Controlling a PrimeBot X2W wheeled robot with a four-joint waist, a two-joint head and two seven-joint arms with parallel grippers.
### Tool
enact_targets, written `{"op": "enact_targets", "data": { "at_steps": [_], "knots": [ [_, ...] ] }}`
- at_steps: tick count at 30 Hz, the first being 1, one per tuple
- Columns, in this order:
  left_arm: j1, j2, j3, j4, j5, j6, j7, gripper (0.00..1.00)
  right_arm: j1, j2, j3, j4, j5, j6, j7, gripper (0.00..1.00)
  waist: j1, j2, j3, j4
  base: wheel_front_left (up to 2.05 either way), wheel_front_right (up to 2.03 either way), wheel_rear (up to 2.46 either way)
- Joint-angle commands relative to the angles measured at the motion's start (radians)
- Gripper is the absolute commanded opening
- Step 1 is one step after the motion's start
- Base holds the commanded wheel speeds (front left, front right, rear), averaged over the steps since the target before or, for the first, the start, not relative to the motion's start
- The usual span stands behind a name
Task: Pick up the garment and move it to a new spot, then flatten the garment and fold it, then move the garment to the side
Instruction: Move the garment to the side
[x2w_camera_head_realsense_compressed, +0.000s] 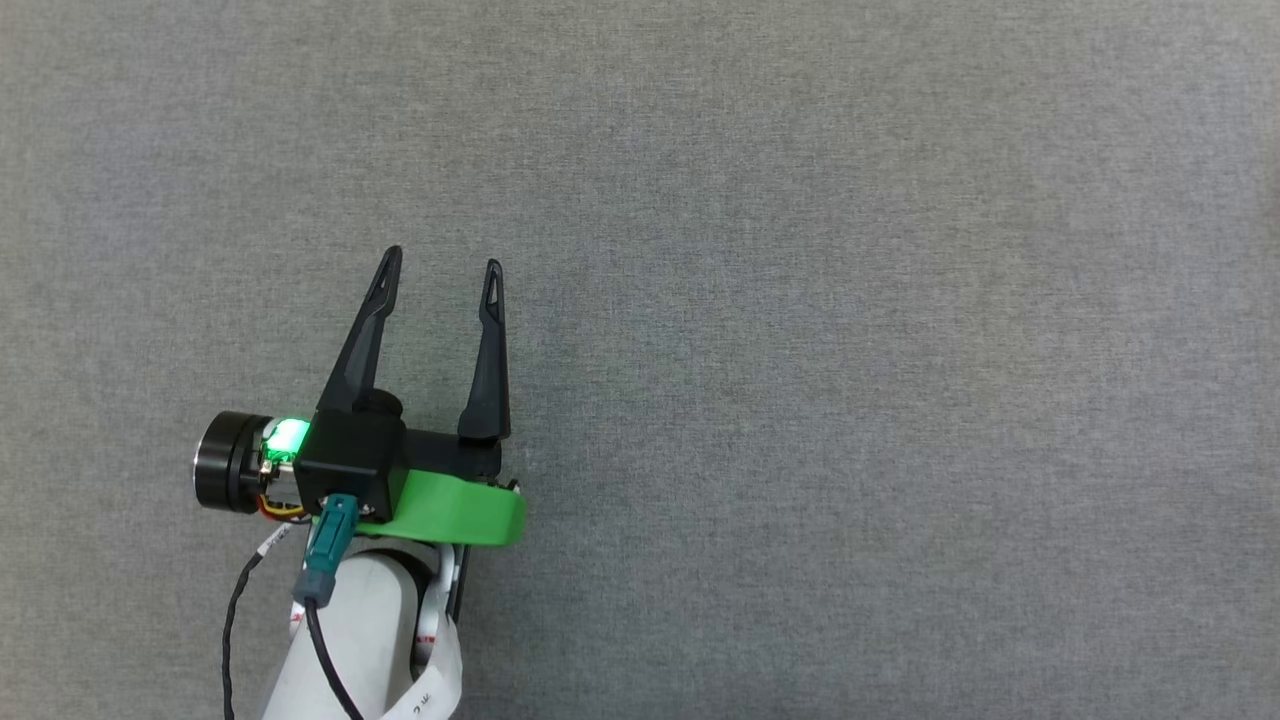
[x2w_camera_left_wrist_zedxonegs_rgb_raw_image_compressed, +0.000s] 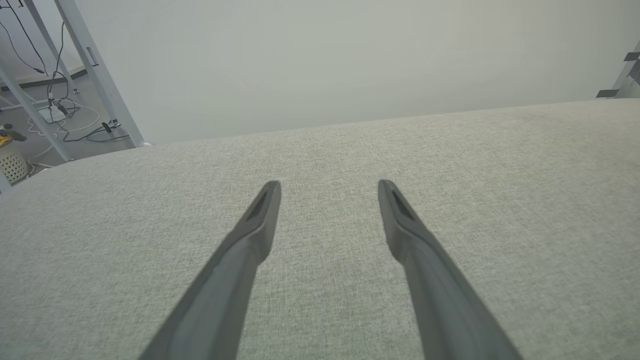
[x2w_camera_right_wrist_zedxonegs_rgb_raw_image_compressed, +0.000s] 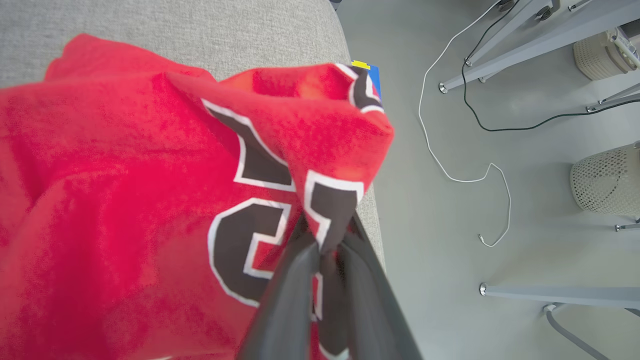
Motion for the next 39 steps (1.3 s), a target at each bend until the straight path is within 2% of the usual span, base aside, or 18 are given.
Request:
{"op": "enact_targets", "data": {
  "at_steps": [1,2,3,8,15,20,23,27,33,39],
  "knots": [
    [-0.017,0.007,-0.002,-0.003,0.007,0.008,-0.006,1.0,-0.019,0.011,-0.009,0.011,-0.008,-0.001,-0.016,0.35,-0.0002,0.0,-0.003,0.002,0.0,0.0,0.0],
    [-0.015,0.007,-0.003,-0.002,0.006,0.008,-0.006,1.0,-0.02,0.016,-0.013,0.018,-0.016,-0.001,-0.025,0.58,-0.0002,0.0,-0.008,0.001,0.0,0.0,0.0],
    [-0.013,0.007,-0.004,0.002,0.005,0.009,-0.006,1.0,-0.021,0.022,-0.013,0.026,-0.03,-0.001,-0.035,1.0,-0.0002,0.0,-0.015,0.002,0.0,0.0,0.0],
    [0.01,0.006,-0.007,0.018,0.0,0.013,-0.006,1.0,-0.018,0.036,-0.018,0.048,-0.114,-0.001,-0.115,1.0,-0.0002,0.0,-0.075,0.004,0.0,0.0,0.0],
    [0.073,0.007,0.0,0.032,-0.01,0.022,-0.006,1.0,-0.003,0.119,-0.079,0.018,-0.192,-0.001,-0.297,1.0,-0.0002,0.0,-0.186,0.007,0.0,0.0,0.0],
    [0.123,0.008,0.007,0.042,-0.015,0.024,-0.006,1.0,0.022,0.204,-0.168,-0.041,-0.265,-0.001,-0.461,1.0,-0.0002,0.0,-0.256,0.018,0.0,0.0,0.0],
    [0.146,0.007,0.014,0.049,-0.021,0.024,-0.006,1.0,0.052,0.272,-0.223,-0.095,-0.322,-0.001,-0.534,1.0,-0.0002,0.0,-0.29,0.028,0.0,0.0,0.0],
    [0.168,0.006,0.022,0.06,-0.027,0.023,-0.006,1.0,0.106,0.377,-0.288,-0.186,-0.376,-0.001,-0.564,1.0,-0.0002,0.0,-0.325,0.047,0.0,0.0,0.0],
    [0.196,0.001,0.025,0.077,-0.033,0.019,-0.006,1.0,0.246,0.58,-0.377,-0.436,-0.467,-0.001,-0.572,1.0,-0.0002,0.0,-0.372,0.078,0.0,0.0,0.0],
    [0.22,-0.001,0.04,0.089,-0.038,0.015,-0.006,1.0,0.42,0.759,-0.37,-0.605,-0.537,-0.001,-0.573,1.0,-0.0002,0.0,-0.412,0.102,0.0,0.0,0.0]
  ]
}}
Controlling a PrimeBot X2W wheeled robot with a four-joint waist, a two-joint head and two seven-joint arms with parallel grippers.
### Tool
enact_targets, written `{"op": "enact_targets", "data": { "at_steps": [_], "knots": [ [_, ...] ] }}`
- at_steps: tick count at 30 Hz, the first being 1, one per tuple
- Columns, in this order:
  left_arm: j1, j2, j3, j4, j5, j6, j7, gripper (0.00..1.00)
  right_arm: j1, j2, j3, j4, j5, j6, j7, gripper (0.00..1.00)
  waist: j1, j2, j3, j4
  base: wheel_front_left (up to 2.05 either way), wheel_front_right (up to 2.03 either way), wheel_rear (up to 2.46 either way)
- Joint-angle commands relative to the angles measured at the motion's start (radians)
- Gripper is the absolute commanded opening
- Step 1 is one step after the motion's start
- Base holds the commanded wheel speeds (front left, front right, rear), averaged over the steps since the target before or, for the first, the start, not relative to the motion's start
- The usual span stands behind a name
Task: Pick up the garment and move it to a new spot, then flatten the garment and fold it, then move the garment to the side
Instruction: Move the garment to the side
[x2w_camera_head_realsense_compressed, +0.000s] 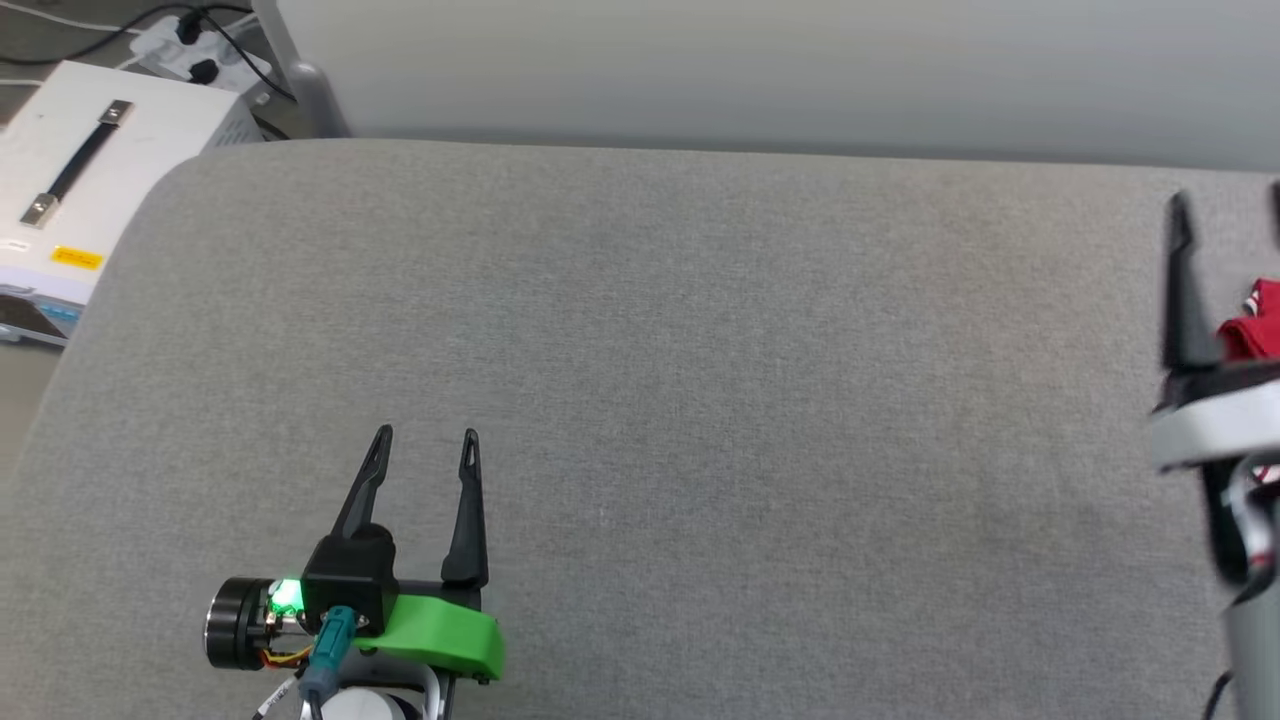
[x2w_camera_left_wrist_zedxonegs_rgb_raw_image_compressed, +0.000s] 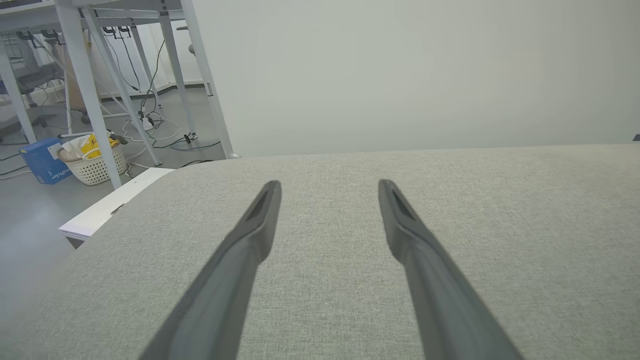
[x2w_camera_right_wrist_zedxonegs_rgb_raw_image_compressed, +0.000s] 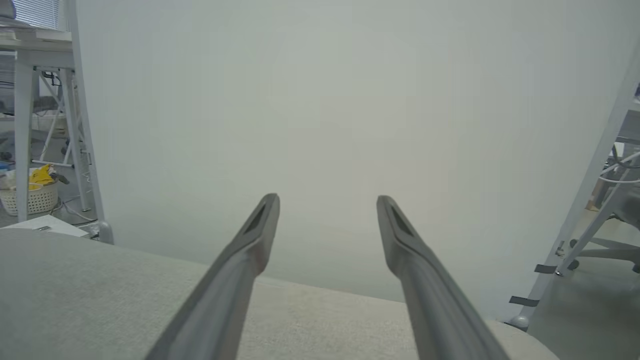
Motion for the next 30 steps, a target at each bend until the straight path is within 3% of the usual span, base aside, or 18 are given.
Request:
{"op": "enact_targets", "data": {
  "at_steps": [1,7,13,30],
  "knots": [
    [0.015,0.001,0.005,0.003,-0.007,-0.003,-0.006,1.0,0.042,0.03,0.012,-0.021,-0.013,-0.001,-0.004,1.0,0.0001,0.0,-0.03,0.024,0.0,0.0,0.0],
    [0.032,-0.002,0.017,0.012,-0.009,-0.008,-0.006,1.0,0.175,0.125,0.072,-0.065,-0.044,-0.001,-0.005,1.0,0.0001,0.0,-0.056,0.037,0.0,0.0,0.0],
    [0.049,-0.005,0.022,0.022,-0.01,-0.011,-0.006,1.0,0.285,0.184,0.071,-0.075,-0.06,-0.001,-0.005,1.0,0.0001,0.0,-0.079,0.04,0.0,0.0,0.0],
    [0.112,-0.007,0.034,0.019,-0.01,-0.048,-0.006,1.0,0.471,0.211,0.019,-0.141,-0.004,-0.001,-0.005,1.0,0.0001,0.0,-0.125,0.006,0.0,0.0,0.0]
  ]
}}
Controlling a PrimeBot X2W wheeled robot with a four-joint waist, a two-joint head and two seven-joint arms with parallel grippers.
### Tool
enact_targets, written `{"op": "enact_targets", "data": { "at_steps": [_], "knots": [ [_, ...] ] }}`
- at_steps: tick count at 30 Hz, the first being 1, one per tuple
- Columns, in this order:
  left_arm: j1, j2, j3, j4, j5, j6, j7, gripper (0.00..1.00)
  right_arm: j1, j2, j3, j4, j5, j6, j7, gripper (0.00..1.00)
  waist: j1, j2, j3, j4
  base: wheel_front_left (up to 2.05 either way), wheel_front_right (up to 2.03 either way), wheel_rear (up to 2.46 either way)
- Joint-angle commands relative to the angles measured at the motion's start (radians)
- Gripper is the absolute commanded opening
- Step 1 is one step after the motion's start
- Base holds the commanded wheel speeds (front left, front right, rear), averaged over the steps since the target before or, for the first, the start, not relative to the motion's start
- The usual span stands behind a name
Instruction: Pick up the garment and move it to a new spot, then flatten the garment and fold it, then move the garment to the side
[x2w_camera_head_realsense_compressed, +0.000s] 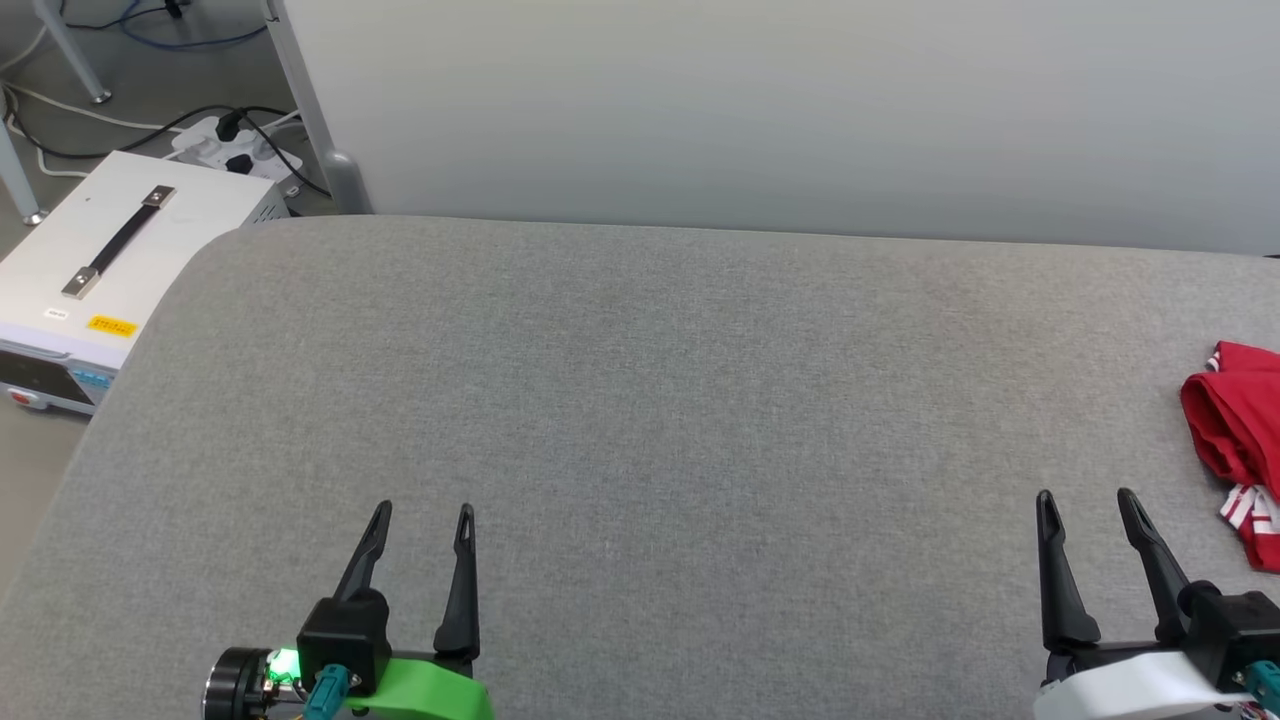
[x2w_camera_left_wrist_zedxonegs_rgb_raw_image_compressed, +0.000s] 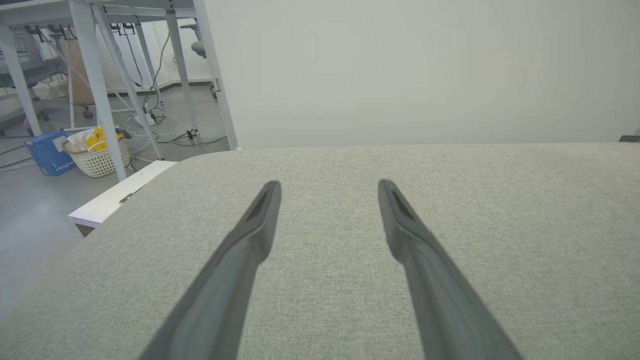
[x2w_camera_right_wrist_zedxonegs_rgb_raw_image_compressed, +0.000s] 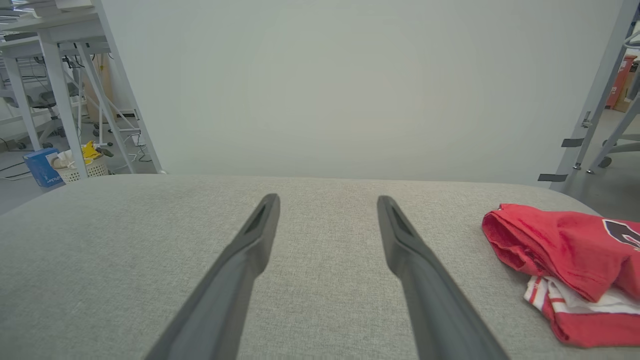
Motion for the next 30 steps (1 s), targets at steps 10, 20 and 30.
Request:
{"op": "enact_targets", "data": {
  "at_steps": [10,20,30],
  "knots": [
    [0.03,-0.006,0.009,-0.004,-0.012,-0.03,-0.006,1.0,0.046,0.001,0.0,-0.015,0.024,-0.001,-0.005,1.0,0.0001,0.0,-0.011,-0.012,0.0,0.0,0.0],
    [0.018,-0.003,0.006,0.0,-0.007,-0.027,0.002,0.0,0.037,0.001,0.004,-0.01,0.025,0.0,0.002,0.0,0.0001,0.0,-0.009,-0.012,0.0,0.0,0.0],
    [0.01,-0.004,0.012,-0.006,-0.003,-0.025,0.021,0.0,0.025,0.001,0.009,-0.009,0.014,0.0,0.021,0.0,0.0001,0.0,-0.008,-0.017,0.0,0.0,0.0]
  ]
}}
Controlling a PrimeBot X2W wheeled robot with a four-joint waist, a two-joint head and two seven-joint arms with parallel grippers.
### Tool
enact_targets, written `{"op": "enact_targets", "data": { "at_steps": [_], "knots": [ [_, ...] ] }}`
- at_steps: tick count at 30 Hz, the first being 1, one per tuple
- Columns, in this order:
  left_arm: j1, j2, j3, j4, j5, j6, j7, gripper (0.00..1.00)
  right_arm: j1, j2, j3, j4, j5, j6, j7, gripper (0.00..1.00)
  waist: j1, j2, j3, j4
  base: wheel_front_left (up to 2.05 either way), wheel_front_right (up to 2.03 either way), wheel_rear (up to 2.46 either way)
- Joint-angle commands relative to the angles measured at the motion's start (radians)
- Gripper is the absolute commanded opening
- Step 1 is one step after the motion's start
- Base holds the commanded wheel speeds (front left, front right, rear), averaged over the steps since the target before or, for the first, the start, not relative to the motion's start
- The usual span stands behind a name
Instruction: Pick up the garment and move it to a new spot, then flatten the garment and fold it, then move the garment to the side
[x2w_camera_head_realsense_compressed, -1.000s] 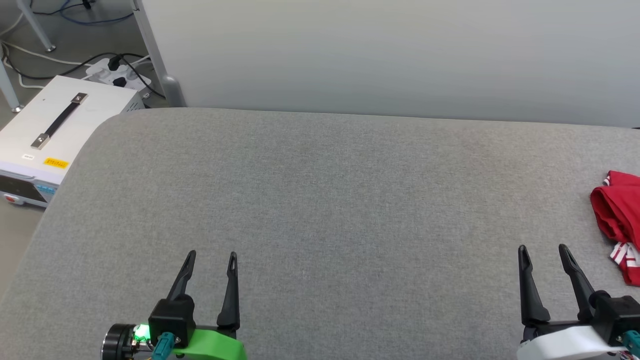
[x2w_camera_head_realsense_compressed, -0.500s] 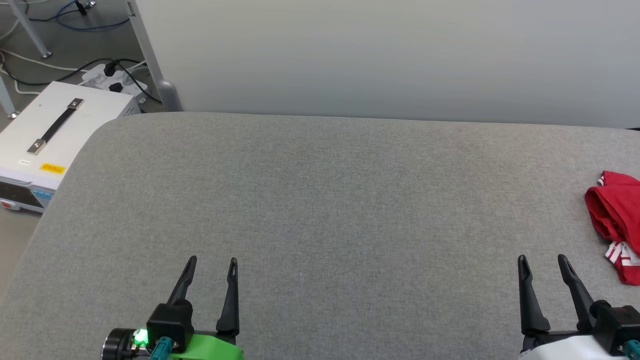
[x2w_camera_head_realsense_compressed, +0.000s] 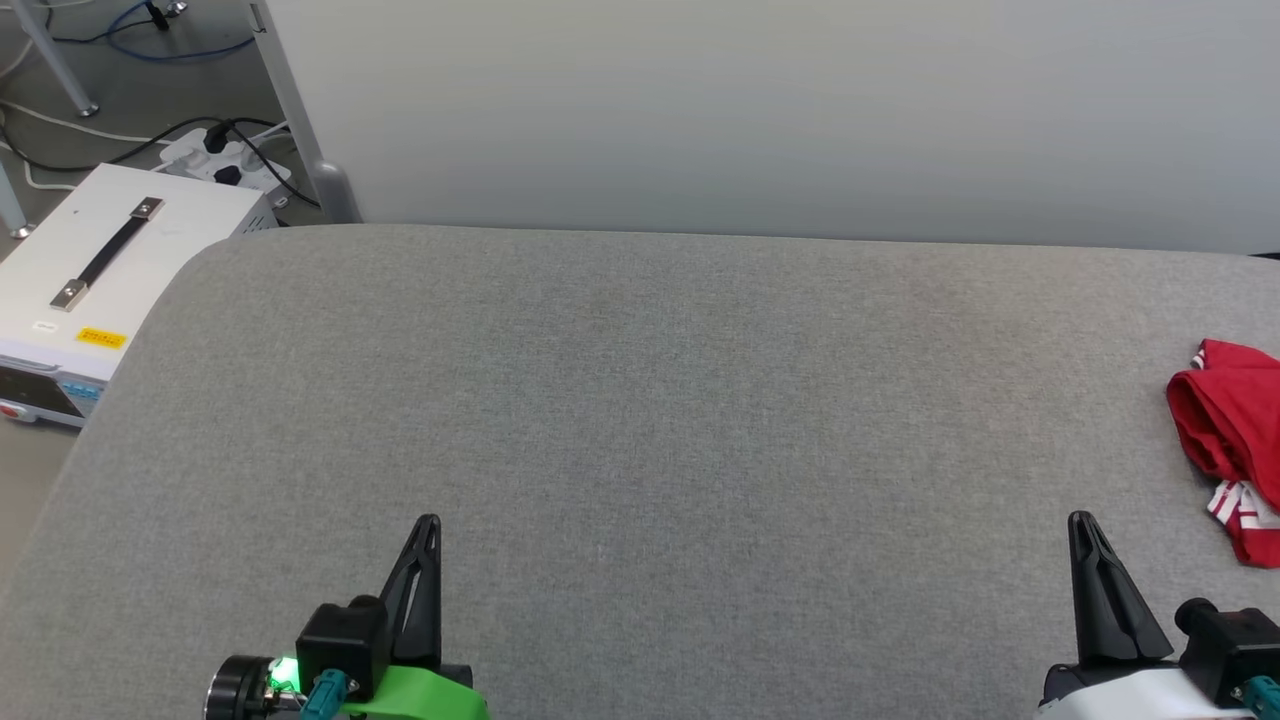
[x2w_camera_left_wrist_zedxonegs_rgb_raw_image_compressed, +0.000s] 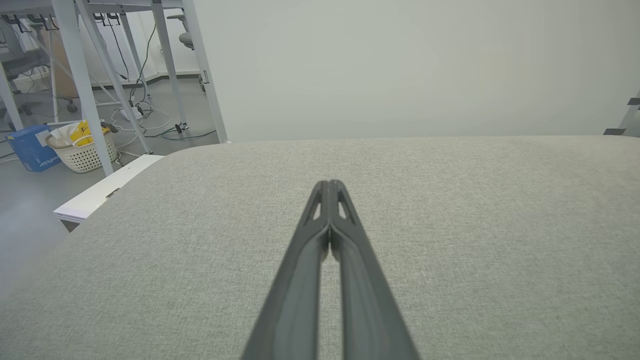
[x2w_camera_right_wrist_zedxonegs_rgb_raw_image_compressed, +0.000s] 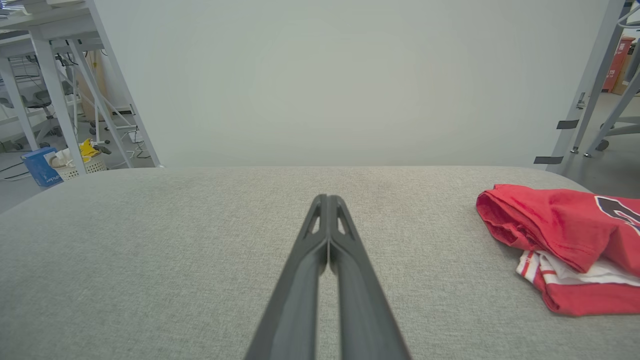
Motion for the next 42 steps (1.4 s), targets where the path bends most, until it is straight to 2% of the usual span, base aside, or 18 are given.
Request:
{"op": "enact_targets", "data": {
  "at_steps": [1,42],
  "knots": [
    [-0.007,-0.001,0.005,-0.005,0.004,0.002,0.004,0.0,-0.013,0.0,0.004,0.001,-0.011,0.0,0.006,0.0,0.0,0.0,0.0,-0.001,0.0,0.0,0.0],
    [-0.039,-0.006,0.032,-0.031,0.021,0.013,0.086,0.0,-0.063,0.0,0.024,0.006,-0.058,0.0,0.089,0.0,0.0,0.0,0.005,-0.022,0.0,0.0,0.0]
  ]
}}
